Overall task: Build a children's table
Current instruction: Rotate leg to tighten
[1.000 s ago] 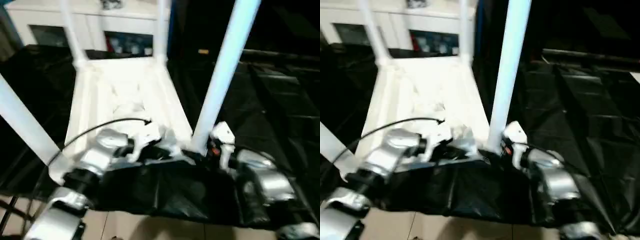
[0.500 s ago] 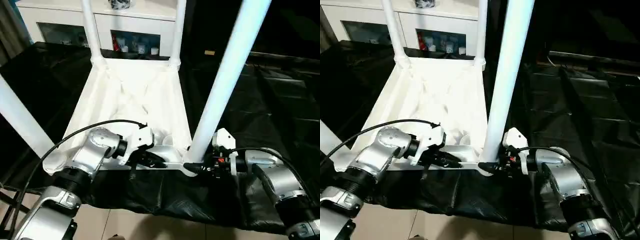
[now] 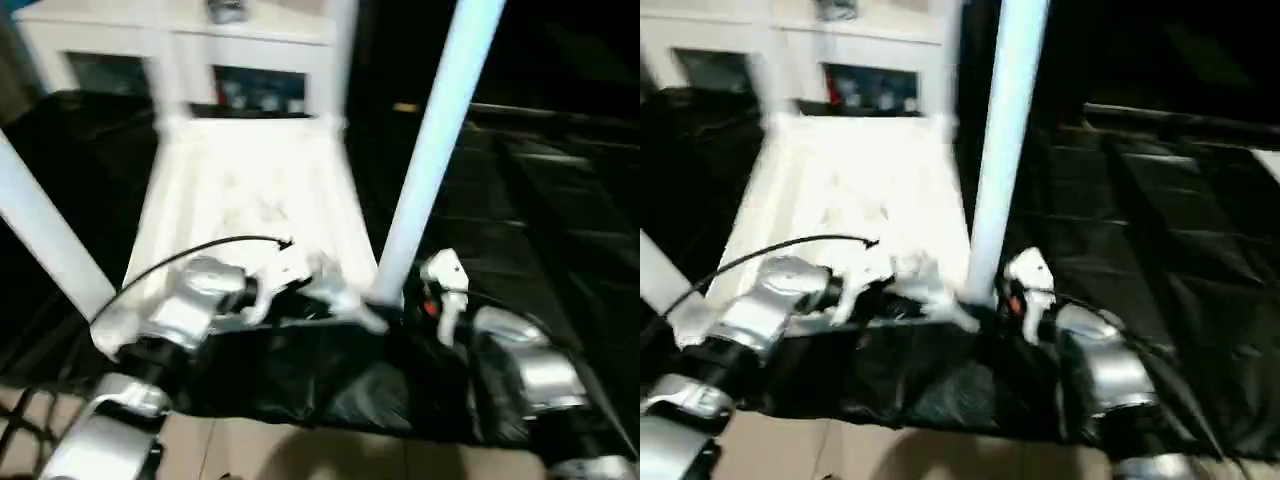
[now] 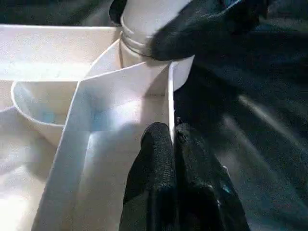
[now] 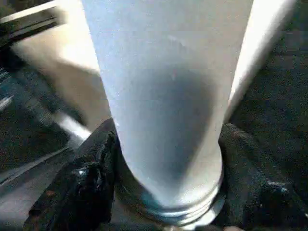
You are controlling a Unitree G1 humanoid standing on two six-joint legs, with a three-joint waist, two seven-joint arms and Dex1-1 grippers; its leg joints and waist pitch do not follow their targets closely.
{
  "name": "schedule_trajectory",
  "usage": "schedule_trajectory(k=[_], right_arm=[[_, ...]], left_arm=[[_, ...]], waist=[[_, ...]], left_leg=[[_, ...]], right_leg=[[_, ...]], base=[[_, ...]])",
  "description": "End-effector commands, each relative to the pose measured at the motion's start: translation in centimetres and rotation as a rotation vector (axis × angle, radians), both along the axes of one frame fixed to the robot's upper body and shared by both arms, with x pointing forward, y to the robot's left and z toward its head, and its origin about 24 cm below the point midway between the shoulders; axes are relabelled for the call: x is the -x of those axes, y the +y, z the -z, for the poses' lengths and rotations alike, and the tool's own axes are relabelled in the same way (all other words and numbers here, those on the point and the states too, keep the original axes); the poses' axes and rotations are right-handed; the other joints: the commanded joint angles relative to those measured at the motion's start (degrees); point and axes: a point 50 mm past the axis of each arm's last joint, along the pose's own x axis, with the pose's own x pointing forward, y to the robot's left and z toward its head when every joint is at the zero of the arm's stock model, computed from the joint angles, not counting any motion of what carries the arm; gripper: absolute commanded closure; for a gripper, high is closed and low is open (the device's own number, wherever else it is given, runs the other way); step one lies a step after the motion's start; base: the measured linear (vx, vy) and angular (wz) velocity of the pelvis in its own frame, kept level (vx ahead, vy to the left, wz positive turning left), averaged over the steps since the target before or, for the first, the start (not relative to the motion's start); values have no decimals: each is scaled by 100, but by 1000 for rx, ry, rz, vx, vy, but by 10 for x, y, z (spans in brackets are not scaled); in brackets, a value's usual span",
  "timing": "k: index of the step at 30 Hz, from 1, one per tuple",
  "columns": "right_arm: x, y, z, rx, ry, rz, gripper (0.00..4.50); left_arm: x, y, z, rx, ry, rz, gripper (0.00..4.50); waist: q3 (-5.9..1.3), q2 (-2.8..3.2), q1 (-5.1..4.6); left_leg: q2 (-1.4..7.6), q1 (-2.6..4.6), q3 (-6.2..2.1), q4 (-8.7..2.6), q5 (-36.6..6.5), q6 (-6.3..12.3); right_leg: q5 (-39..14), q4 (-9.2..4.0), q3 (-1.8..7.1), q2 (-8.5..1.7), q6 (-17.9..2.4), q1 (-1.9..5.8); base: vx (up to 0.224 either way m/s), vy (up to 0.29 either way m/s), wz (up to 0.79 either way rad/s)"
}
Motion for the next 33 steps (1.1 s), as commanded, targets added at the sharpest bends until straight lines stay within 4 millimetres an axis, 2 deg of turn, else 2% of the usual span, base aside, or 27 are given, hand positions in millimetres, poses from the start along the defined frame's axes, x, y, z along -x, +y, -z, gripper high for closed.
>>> schedule_trajectory(k=[1, 2, 4, 7, 9, 11, 12, 14, 15, 16, 20, 21, 23, 24, 27, 32, 33], right_arm=[[-5, 9, 10, 25, 40, 136, 183], [-5, 9, 10, 25, 40, 136, 183], [-11, 23, 11, 44, 46, 242, 183], [-14, 33, 8, 25, 39, 262, 183], [-15, 40, 5, 14, 19, 251, 127], [-15, 43, 2, 18, -5, 230, 111], [-14, 42, -1, 9, -25, 202, 103], [-14, 38, -1, 14, -34, 184, 94], [-13, 32, -2, 16, -39, 161, 80], [-13, 32, -2, 17, -40, 158, 62], [-10, 12, -5, 52, -62, 46, 48], [-4, 1, -9, 76, -69, -80, 48], [-1, -1, -9, 80, -67, -121, 48], [-1, -1, -9, 80, -67, -121, 48], [13, -16, -14, 107, -39, -325, 48], [20, -31, -17, 140, 12, -474, 48], [20, -31, -17, 142, 20, -490, 65]], left_arm=[[17, -44, 8, 64, 47, 130, 450], [17, -44, 8, 64, 47, 130, 450], [19, -63, 7, 88, 38, 103, 450], [22, -72, 7, 92, 31, 104, 450], [24, -75, 7, 96, 32, 105, 450], [25, -76, 8, 98, 32, 109, 450], [25, -73, 8, 95, 29, 110, 450], [24, -69, 8, 91, 25, 108, 450], [22, -64, 7, 88, 23, 106, 450], [22, -63, 7, 88, 22, 105, 450], [19, -45, 6, 74, 10, 135, 450], [18, -32, 5, 55, 13, 155, 450], [18, -29, 5, 48, 14, 160, 450], [18, -29, 5, 48, 14, 160, 450], [15, -13, 0, 29, 16, 208, 450], [14, 0, -7, 13, 25, 278, 450], [15, 1, -8, 13, 28, 287, 450]], waist=[[-248, -6, 12], [-251, -8, -6], [-255, 14, -34], [-265, 4, -64], [-265, 18, -64], [-275, 18, -59], [-294, -12, -43], [-299, 14, 10], [-301, -1, 6], [-306, 11, 33], [-307, 1, 59], [-308, 3, 59], [-301, -14, 66], [-298, 4, 80], [-302, -6, 104], [-294, -16, 169], [-297, -20, 184]], left_leg=[[-18, -17, 16, -419, -1836, -69], [-17, -27, 18, -420, -1810, -38], [-17, -25, 19, -418, -1781, -44], [-24, -29, 23, -414, -1807, -16], [-25, -27, 29, -410, -1803, 35], [-19, -25, 35, -407, -1734, 47], [-16, -24, 46, -394, -1589, 97], [-16, -4, 74, -370, -1432, 191], [-21, -35, 69, -374, -1334, 210], [-21, -47, 71, -369, -1152, 262], [-22, -51, 72, -360, -1165, 324], [-20, -45, 77, -358, -1187, 345], [-16, -57, 78, -353, -1148, 396], [-3, -34, 82, -355, -1189, 403], [6, -27, 76, -352, -1213, 400], [22, -12, 85, -347, -1274, 417], [23, -11, 85, -345, -1229, 404]], right_leg=[[-2279, -520, 145, -261, -806, 212], [-2263, -527, 149, -255, -779, 211], [-2106, -518, 153, -243, -822, 199], [-1973, -510, 154, -229, -842, 205], [-1880, -515, 161, -229, -852, 203], [-1742, -503, 165, -228, -888, 208], [-1541, -484, 170, -230, -933, 225], [-1214, -458, 190, -222, -1031, 217], [-1098, -439, 185, -219, -1043, 246], [-883, -419, 178, -224, -1068, 266], [-950, -426, 169, -236, -1088, 293], [-951, -429, 167, -230, -1102, 289], [-908, -418, 172, -228, -1097, 299], [-953, -427, 172, -237, -1138, 270], [-900, -410, 170, -224, -1177, 288], [-883, -398, 168, -233, -1265, 273], [-841, -386, 170, -236, -1276, 275]], base=[[0, 0, 0], [0, 0, 0], [0, 0, 0], [0, 0, 0], [0, 0, 0], [0, 0, 0], [0, 0, 0], [0, 0, 0], [0, 0, 0], [0, 0, 0], [0, 0, 0], [0, 0, 0], [0, 0, 0], [0, 0, 0], [0, 0, 0], [0, 0, 0], [0, 0, 0]])
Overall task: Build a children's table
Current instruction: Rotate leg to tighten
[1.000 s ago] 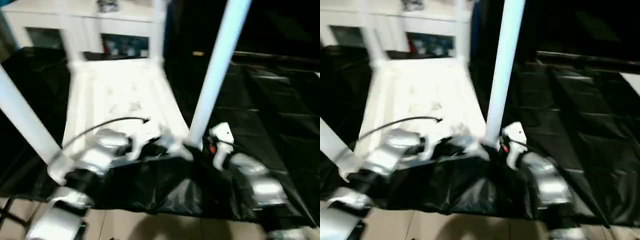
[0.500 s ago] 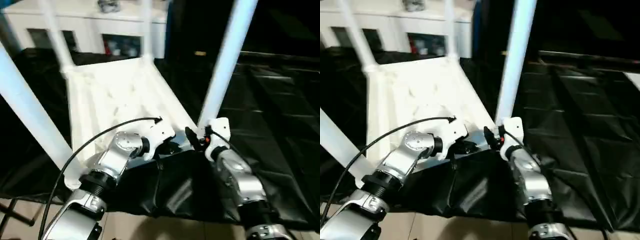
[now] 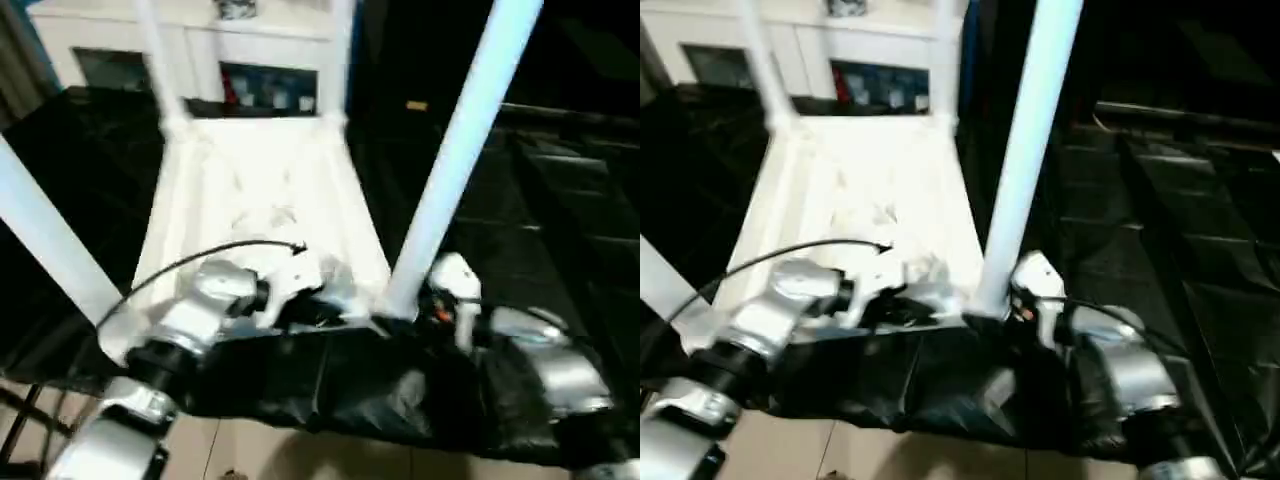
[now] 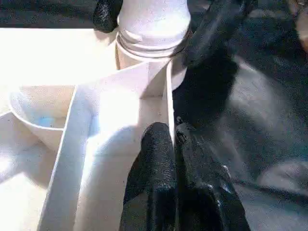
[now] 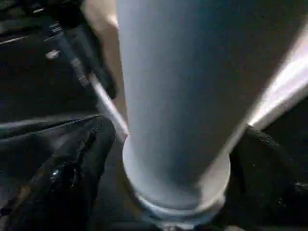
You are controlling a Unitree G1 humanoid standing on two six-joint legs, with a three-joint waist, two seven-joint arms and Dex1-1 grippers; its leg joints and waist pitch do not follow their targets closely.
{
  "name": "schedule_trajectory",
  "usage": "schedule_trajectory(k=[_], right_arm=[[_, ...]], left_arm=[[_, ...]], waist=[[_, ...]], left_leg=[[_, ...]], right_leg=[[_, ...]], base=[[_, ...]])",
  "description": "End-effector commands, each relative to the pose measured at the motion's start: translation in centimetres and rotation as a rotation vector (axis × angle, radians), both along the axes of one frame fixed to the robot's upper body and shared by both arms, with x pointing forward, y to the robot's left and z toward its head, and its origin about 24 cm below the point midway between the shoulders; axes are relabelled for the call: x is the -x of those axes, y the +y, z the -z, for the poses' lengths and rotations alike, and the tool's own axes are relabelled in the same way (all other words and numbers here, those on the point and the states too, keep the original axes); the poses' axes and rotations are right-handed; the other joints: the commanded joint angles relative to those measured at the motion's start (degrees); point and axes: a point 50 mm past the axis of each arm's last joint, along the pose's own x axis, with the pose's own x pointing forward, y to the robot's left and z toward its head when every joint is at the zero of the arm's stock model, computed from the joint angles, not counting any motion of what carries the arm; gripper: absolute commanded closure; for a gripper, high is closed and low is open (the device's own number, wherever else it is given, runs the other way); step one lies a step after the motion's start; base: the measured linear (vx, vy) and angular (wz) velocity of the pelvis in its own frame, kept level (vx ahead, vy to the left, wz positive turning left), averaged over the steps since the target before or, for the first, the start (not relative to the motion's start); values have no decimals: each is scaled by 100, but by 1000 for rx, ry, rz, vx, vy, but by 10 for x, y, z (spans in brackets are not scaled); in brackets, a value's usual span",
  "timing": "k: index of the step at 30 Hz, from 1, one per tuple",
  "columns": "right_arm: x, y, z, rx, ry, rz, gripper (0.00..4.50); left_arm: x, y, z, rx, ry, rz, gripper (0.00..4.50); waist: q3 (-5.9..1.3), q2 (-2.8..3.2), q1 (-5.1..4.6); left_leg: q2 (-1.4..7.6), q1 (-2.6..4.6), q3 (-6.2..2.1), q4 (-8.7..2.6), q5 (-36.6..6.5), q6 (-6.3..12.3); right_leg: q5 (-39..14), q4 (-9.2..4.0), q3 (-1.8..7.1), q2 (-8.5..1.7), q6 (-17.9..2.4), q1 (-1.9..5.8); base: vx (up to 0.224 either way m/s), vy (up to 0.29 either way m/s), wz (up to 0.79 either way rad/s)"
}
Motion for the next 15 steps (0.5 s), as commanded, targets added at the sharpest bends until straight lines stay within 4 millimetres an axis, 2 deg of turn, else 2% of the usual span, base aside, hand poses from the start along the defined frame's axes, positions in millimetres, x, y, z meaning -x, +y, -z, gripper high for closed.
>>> schedule_trajectory(k=[1, 2, 9, 15], right_arm=[[1, 0, -1, 8, 29, -60, 65], [1, 0, -1, 10, 35, -76, 65], [2, 5, -4, 0, 71, -162, 143], [4, 8, -2, -7, 80, -182, 180]], left_arm=[[3, -8, -3, 5, 7, 94, 450], [4, -7, -3, 3, 7, 103, 450], [7, -6, -4, -4, 27, 166, 450], [8, -4, -3, -9, 32, 182, 450]], waist=[[-301, -46, -26], [-303, -49, -18], [-315, -56, 25], [-299, -66, 26]], left_leg=[[21, 8, 83, -315, -1202, 399], [19, 3, 82, -313, -1159, 393], [27, 4, 92, -289, -957, 432], [25, -1, 88, -296, -1053, 375]], right_leg=[[-816, -356, 165, -237, -1277, 283], [-770, -346, 161, -234, -1291, 291], [-500, -300, 152, -233, -1397, 302], [-710, -316, 151, -242, -1342, 296]], base=[[0, 0, 0], [0, 0, 0], [0, 0, 0], [0, 0, 0]])
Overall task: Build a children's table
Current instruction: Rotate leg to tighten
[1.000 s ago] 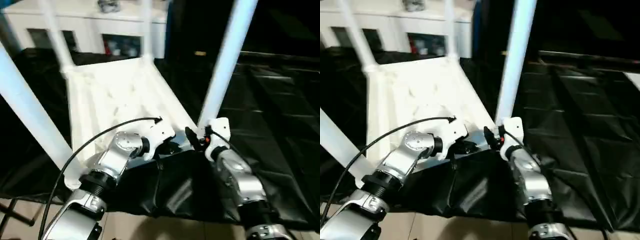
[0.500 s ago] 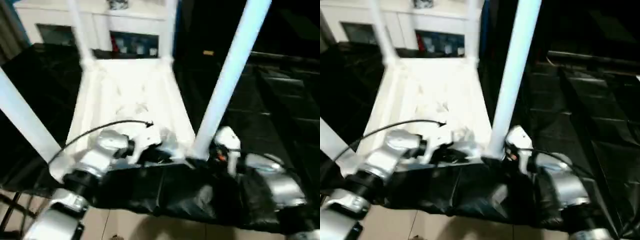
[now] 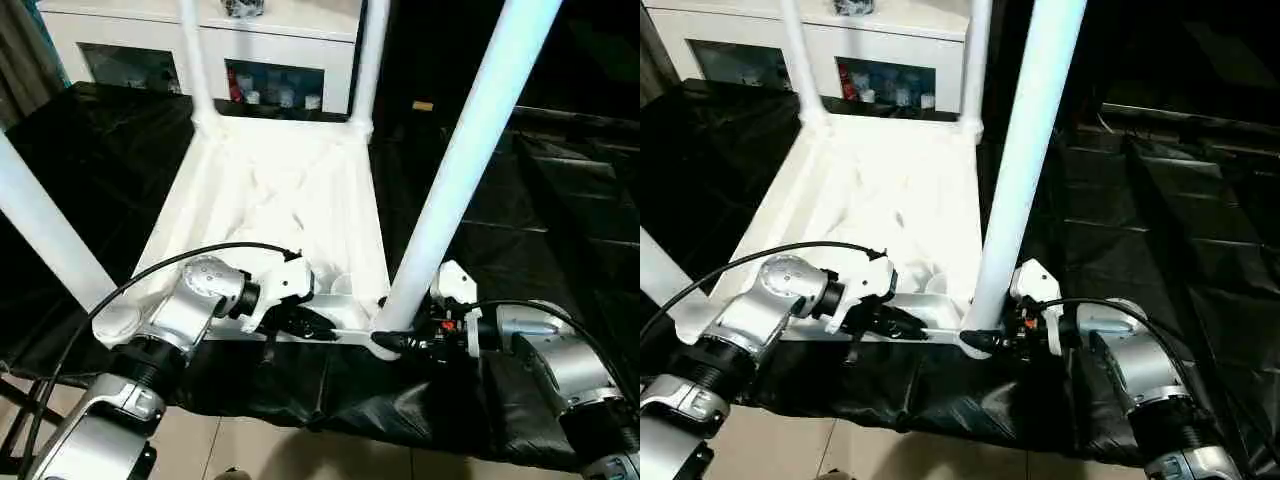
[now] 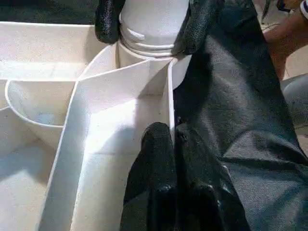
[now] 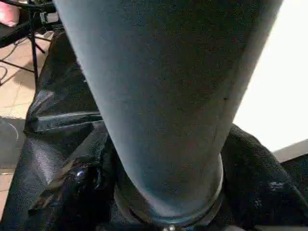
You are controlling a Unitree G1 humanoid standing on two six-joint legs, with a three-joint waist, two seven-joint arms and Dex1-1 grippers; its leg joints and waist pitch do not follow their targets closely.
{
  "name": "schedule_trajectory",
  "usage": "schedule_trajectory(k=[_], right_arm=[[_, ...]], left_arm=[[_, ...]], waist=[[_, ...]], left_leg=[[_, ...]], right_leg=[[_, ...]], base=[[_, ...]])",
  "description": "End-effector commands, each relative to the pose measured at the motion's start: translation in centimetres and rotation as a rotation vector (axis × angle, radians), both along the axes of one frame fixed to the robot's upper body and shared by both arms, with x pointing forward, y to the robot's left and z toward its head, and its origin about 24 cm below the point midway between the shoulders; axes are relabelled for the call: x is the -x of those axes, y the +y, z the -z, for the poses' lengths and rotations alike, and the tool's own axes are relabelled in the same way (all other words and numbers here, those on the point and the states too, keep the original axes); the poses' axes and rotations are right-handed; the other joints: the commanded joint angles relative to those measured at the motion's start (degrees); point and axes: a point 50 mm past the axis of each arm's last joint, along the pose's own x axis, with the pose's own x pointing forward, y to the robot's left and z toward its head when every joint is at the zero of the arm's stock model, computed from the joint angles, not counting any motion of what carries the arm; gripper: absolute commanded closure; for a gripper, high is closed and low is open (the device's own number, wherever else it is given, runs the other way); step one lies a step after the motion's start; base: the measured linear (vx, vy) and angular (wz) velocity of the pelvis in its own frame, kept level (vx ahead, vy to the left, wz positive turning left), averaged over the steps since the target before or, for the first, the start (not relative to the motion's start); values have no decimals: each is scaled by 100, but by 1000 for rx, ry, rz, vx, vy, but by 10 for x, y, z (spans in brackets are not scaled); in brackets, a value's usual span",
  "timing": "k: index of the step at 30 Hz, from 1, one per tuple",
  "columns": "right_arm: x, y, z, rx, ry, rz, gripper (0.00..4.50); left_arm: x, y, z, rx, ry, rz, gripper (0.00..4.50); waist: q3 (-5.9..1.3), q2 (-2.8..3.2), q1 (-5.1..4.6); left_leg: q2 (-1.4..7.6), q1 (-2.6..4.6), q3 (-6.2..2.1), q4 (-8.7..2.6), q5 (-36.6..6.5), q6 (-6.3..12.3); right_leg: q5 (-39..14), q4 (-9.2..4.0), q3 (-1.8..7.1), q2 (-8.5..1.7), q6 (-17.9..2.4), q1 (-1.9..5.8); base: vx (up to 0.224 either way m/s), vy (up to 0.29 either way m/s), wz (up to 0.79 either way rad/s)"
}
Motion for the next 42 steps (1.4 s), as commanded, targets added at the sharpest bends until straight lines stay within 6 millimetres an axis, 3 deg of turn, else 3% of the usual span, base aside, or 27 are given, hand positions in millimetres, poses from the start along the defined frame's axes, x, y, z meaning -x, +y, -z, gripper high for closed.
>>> schedule_trajectory(k=[1, 10, 14, 15, 17, 18, 21, 22, 25, 28, 30, 32, 33, 35, 36, 39, 42], right_arm=[[2, 3, 1, 2, 18, -27, 182], [6, 7, 8, -54, 11, 104, 187], [-7, 11, 17, -54, -29, 339, 187], [-11, 12, 21, -53, -35, 421, 187], [-18, 15, 26, -58, -37, 559, 187], [-20, 17, 28, -64, -34, 614, 187], [-26, 31, 33, -68, -13, 787, 187], [-26, 31, 33, -68, -13, 788, 187], [-30, 47, 35, -82, 16, 882, 187], [-32, 55, 32, -96, 0, 880, 187], [-31, 57, 29, -109, -35, 845, 131], [-31, 54, 27, -98, -56, 820, 115], [-30, 51, 27, -94, -66, 796, 113], [-29, 48, 26, -93, -73, 752, 90], [-27, 41, 25, -81, -73, 681, 76], [-20, 26, 20, -46, -81, 512, 68], [-13, 15, 16, -15, -91, 370, 68]], left_arm=[[4, -10, -1, 5, 6, 83, 450], [-1, -17, 2, 20, -14, -14, 450], [-7, -34, 2, 63, -29, -110, 450], [-8, -40, 2, 74, -34, -133, 450], [-8, -52, 3, 93, -37, -165, 450], [-8, -58, 3, 100, -40, -173, 450], [-5, -85, 2, 132, -56, -203, 450], [-5, -85, 2, 133, -56, -203, 450], [3, -103, 4, 140, -67, -186, 450], [6, -105, 6, 132, -70, -173, 450], [6, -99, 8, 121, -68, -171, 450], [4, -95, 8, 110, -73, -176, 450], [3, -91, 9, 106, -75, -177, 450], [2, -87, 9, 103, -77, -175, 450], [1, -80, 9, 97, -80, -167, 450], [1, -66, 9, 91, -81, -129, 450], [1, -56, 8, 89, -66, -100, 450]], waist=[[-310, -48, -13], [-299, -22, 7], [-256, -34, -47], [-250, -40, -86], [-255, -60, -134], [-249, -50, -164], [-262, -51, -221], [-267, -47, -228], [-289, 2, -248], [-301, 4, -276], [-300, 1, -287], [-296, 0, -285], [-301, 39, -268], [-317, 22, -226], [-314, 19, -213], [-324, 21, -180], [-315, 4, -172]], left_leg=[[21, 4, 86, -313, -1057, 366], [18, 17, 86, -320, -1122, 329], [3, 25, 61, -364, -1604, 120], [-1, 26, 38, -381, -1765, 25], [-22, -13, 10, -395, -1785, -25], [-26, -8, 8, -400, -1796, -27], [-30, -13, 13, -389, -1710, 22], [-30, -21, 14, -389, -1662, 25], [-33, -24, 20, -382, -1532, 55], [-37, -23, 35, -372, -1478, 97], [-39, -27, 41, -370, -1504, 149], [-36, -20, 42, -371, -1514, 168], [-32, -12, 42, -370, -1469, 179], [-17, 12, 63, -347, -1384, 247], [-26, -25, 63, -343, -1275, 288], [-26, -38, 63, -330, -1127, 405], [-25, -33, 72, -323, -1142, 436]], right_leg=[[-734, -328, 154, -242, -1332, 298], [-735, -345, 159, -240, -1326, 281], [-1733, -439, 156, -257, -1059, 248], [-2226, -489, 146, -276, -890, 228], [-2528, -511, 126, -280, -719, 257], [-2619, -534, 128, -273, -648, 229], [-2439, -535, 143, -262, -679, 223], [-2338, -522, 144, -257, -698, 226], [-1875, -483, 152, -241, -813, 239], [-1492, -461, 158, -228, -922, 248], [-1472, -466, 157, -231, -950, 258], [-1539, -477, 157, -232, -941, 253], [-1477, -467, 163, -236, -965, 253], [-1231, -459, 169, -230, -1043, 256], [-997, -422, 170, -219, -1101, 287], [-747, -398, 162, -231, -1159, 318], [-835, -407, 157, -233, -1207, 319]], base=[[0, 0, 0], [0, 0, 0], [0, 0, 0], [0, 0, 0], [0, 0, 0], [0, 0, 0], [0, 0, 0], [0, 0, 0], [0, 0, 0], [0, 0, 0], [0, 0, 0], [0, 0, 0], [0, 0, 0], [0, 0, 0], [0, 0, 0], [0, 0, 0], [0, 0, 0]])
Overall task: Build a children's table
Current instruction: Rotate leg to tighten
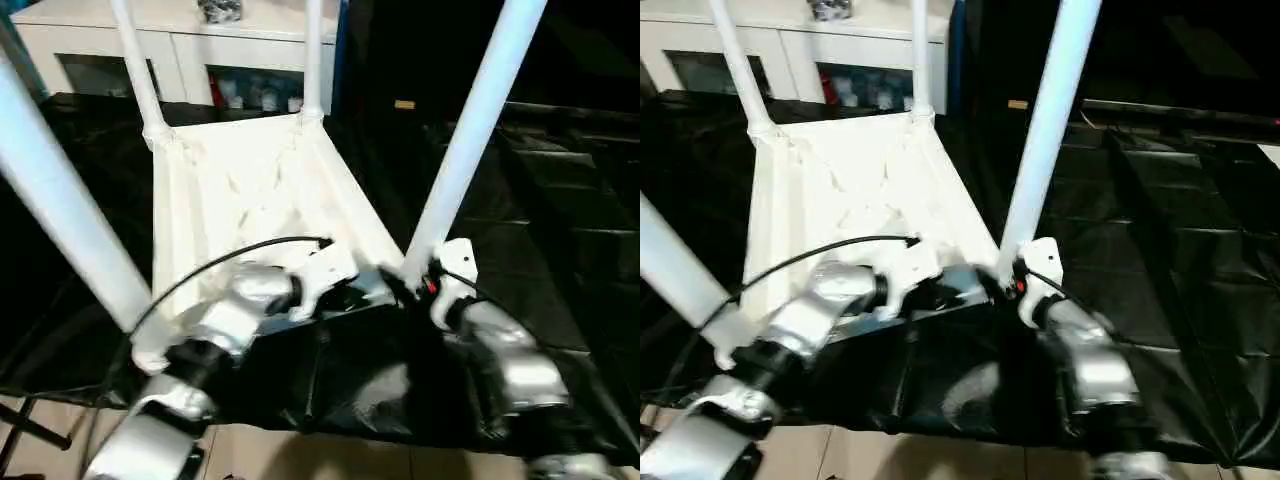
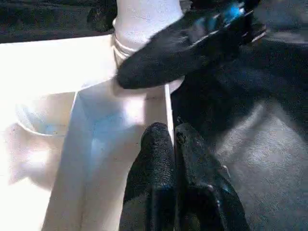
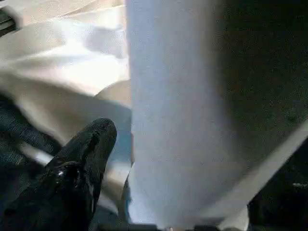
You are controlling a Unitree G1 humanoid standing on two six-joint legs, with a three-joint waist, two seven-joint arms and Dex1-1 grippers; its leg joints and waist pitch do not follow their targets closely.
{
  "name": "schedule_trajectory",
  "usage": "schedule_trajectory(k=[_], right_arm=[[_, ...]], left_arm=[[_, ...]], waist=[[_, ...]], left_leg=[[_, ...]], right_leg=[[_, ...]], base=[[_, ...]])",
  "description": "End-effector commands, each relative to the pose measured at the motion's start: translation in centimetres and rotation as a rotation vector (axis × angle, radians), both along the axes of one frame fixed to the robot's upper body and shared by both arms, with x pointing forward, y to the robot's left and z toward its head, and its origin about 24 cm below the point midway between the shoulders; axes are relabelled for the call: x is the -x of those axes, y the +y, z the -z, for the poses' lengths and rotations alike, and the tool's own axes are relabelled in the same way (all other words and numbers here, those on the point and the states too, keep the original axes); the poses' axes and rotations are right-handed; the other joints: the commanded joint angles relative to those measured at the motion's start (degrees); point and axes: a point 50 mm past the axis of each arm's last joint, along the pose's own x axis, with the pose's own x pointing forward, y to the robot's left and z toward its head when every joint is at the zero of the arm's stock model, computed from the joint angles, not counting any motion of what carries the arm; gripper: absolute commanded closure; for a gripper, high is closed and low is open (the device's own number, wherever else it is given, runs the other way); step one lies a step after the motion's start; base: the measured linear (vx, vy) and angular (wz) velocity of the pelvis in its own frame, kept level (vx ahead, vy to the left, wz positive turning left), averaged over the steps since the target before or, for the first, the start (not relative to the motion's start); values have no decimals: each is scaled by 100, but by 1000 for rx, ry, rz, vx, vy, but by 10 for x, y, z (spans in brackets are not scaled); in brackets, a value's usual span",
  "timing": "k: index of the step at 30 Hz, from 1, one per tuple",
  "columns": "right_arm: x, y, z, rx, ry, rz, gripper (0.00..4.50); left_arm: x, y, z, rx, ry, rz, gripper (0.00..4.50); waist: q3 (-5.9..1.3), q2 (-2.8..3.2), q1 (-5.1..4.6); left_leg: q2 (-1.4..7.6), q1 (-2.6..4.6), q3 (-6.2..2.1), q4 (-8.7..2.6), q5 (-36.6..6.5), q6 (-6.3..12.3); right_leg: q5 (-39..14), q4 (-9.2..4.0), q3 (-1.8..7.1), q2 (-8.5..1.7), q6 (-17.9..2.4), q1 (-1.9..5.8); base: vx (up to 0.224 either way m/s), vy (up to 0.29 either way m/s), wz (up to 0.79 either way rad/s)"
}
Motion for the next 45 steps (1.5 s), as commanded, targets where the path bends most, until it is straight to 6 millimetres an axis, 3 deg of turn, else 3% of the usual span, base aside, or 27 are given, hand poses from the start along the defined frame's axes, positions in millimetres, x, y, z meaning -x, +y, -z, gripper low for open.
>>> schedule_trajectory(k=[1, 5, 11, 12, 14, 17, 21, 25, 28, 30, 32, 33, 34, 36, 37, 41, 43, 45], right_arm=[[11, 8, 1, 13, 32, -193, 68], [15, 1, -3, 22, 39, -293, 84], [19, -3, -10, 59, 69, -488, 132], [19, -2, -10, 64, 71, -504, 141], [19, -1, -10, 66, 75, -523, 156], [19, 2, -11, 61, 87, -557, 174], [20, 5, -9, 41, 97, -570, 184], [20, 8, -8, 0, 100, -512, 185], [13, 10, -3, -40, 75, -329, 185], [7, 13, 3, -64, 59, -126, 185], [6, 18, 8, -59, 45, -16, 188], [7, 21, 9, -59, 40, 14, 189], [8, 25, 10, -65, 37, 53, 189], [9, 30, 11, -76, 38, 132, 189], [8, 34, 11, -84, 36, 172, 189], [10, 49, 11, -56, 21, 225, 189], [12, 57, 6, -21, -25, 189, 120], [11, 54, 4, -55, -16, 185, 118]], left_arm=[[12, -9, 0, 48, 36, 146, 450], [11, 0, -3, 36, 45, 182, 450], [13, 18, -7, -3, 68, 282, 450], [14, 20, -7, -10, 71, 294, 450], [15, 21, -7, -18, 73, 303, 450], [15, 24, -6, -28, 79, 315, 450], [16, 26, -6, -26, 84, 316, 450], [15, 26, -5, -17, 89, 286, 450], [11, 22, -4, 1, 74, 198, 450], [11, 13, -2, 30, 69, 128, 450], [14, 4, 0, 45, 65, 91, 450], [14, 1, 1, 50, 62, 76, 450], [15, -4, 2, 57, 60, 62, 450], [17, -12, 3, 76, 57, 32, 450], [18, -17, 2, 90, 56, 14, 450], [20, -28, 0, 100, 39, -11, 450], [20, -30, 0, 95, 32, -20, 450], [20, -30, 0, 87, 32, -8, 450]], waist=[[-285, -64, 26], [-280, -53, 69], [-294, -45, 136], [-289, -91, 145], [-295, -58, 171], [-285, -91, 171], [-285, -85, 180], [-277, -80, 171], [-249, -72, 148], [-227, -65, 109], [-225, -74, 70], [-240, -30, 58], [-228, -70, 26], [-233, -67, -6], [-238, -27, -1], [-248, -34, -33], [-252, -15, -26], [-261, -11, -20]], left_leg=[[-9, -35, 72, -290, -1165, 439], [20, -7, 69, -299, -1297, 415], [32, 5, 79, -286, -1210, 415], [33, 3, 90, -280, -1187, 426], [40, 8, 88, -278, -1145, 421], [38, 0, 89, -281, -1133, 404], [34, -1, 84, -285, -1132, 384], [35, -1, 81, -292, -1169, 351], [30, 1, 73, -322, -1350, 253], [23, -2, 46, -359, -1552, 67], [14, -9, 26, -375, -1673, 0], [19, -4, 25, -373, -1684, -14], [16, -6, 31, -374, -1706, -6], [7, -17, 34, -372, -1621, 29], [1, -8, 37, -369, -1620, 36], [-8, -24, 39, -368, -1536, 33], [0, -11, 43, -368, -1535, 44], [-4, -13, 50, -362, -1466, 78]], right_leg=[[-905, -399, 156, -236, -1202, 313], [-1093, -408, 158, -238, -1211, 283], [-687, -344, 152, -222, -1371, 290], [-678, -345, 151, -224, -1374, 290], [-658, -324, 152, -235, -1397, 287], [-680, -327, 146, -234, -1387, 289], [-783, -328, 148, -243, -1349, 291], [-858, -339, 148, -242, -1324, 285], [-1162, -379, 155, -252, -1242, 260], [-1740, -422, 159, -272, -1046, 241], [-2080, -462, 143, -262, -879, 244], [-2041, -453, 157, -271, -877, 233], [-1979, -471, 155, -251, -871, 222], [-1865, -461, 168, -235, -854, 230], [-1862, -470, 169, -235, -850, 220], [-1688, -459, 168, -219, -836, 230], [-1599, -463, 172, -219, -836, 228], [-1434, -453, 175, -215, -870, 234]], base=[[0, 0, 0], [0, 0, 0], [0, 0, 0], [0, 0, 0], [0, 0, 0], [0, 0, 0], [0, 0, 0], [0, 0, 0], [0, 0, 0], [0, 0, 0], [0, 0, 0], [0, 0, 0], [0, 0, 0], [0, 0, 0], [0, 0, 0], [0, 0, 0], [0, 0, 0], [0, 0, 0]])
